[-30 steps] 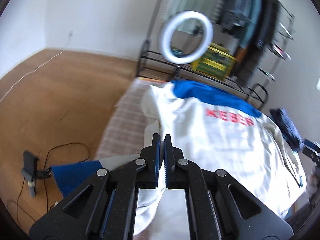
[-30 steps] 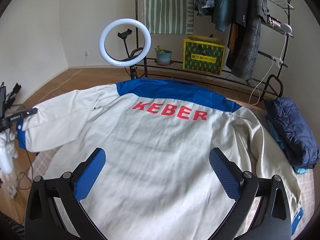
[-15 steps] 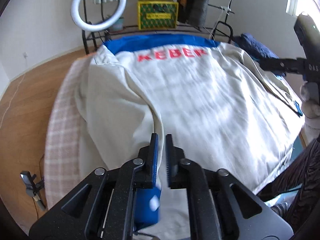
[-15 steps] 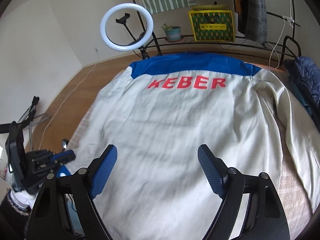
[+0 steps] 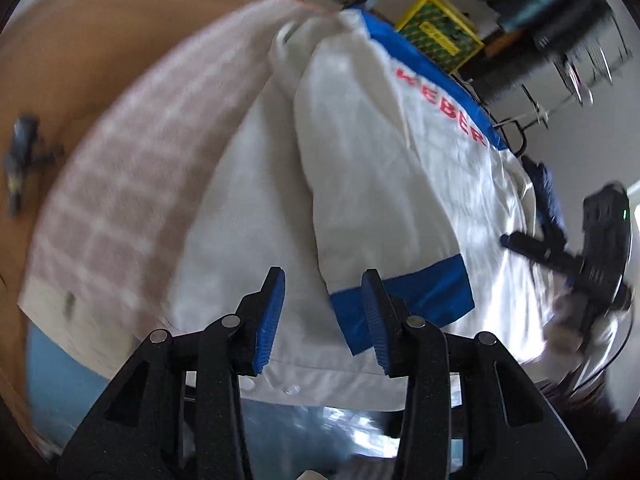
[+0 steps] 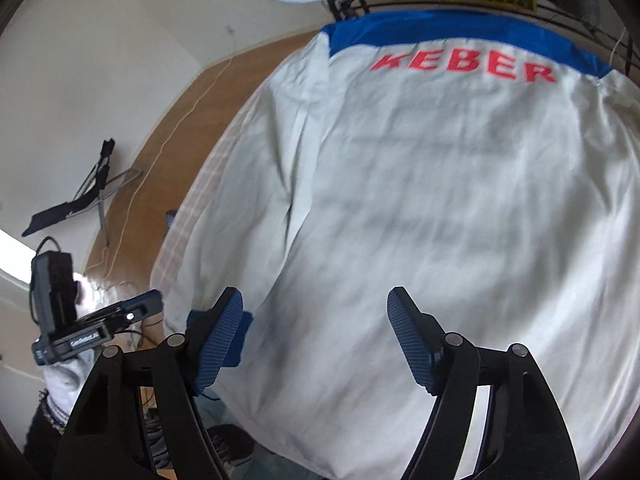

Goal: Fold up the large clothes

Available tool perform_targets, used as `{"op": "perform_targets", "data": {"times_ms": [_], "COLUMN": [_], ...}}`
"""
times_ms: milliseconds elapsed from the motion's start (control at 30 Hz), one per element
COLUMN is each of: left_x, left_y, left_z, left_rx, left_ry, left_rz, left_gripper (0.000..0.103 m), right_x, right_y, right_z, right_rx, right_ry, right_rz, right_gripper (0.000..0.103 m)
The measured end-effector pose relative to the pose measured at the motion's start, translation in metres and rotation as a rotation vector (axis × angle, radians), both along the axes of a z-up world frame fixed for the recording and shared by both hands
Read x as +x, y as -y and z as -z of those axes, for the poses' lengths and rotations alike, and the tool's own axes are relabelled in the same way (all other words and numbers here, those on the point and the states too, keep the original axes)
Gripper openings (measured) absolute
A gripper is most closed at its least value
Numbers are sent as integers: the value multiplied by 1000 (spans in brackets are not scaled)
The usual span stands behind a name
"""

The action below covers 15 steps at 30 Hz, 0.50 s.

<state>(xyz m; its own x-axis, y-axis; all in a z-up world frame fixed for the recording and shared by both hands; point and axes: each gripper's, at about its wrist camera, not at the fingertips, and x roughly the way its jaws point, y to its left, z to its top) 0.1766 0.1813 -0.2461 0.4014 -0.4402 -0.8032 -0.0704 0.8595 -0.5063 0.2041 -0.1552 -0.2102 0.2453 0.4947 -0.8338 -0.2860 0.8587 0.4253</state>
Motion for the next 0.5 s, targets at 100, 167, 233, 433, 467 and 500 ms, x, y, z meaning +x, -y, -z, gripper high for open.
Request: {"op": "perform_targets", "data": {"times_ms": [100,167,233,433,467,500], "left_x": [5,5,8,10,9,8], "left_y": [7,14,20,27,28,29], "left_z": [16,20,31,38,32,26], "left_rx": [-78,-116,-166,-222,-199,-183], "left_ry": [-46,-61,-96,-97,-74,-51], "left_rz": [9,24,24,12,23,33], "left_gripper": [40,40,40,14,13,12], "right_x": [-5,-5,-1,16,16,15], "right_y": [-24,-30,-29,-22,-25,-29], "right_z": [14,20,25,48,50,52], "right_rx": [26,39,54,86,97,104], "right_ry": [-50,-69,-88,-163,-174,-184], "right_rz": [-50,-44,-24,33,19,3], "right_gripper": [70,70,70,61,49,36]}}
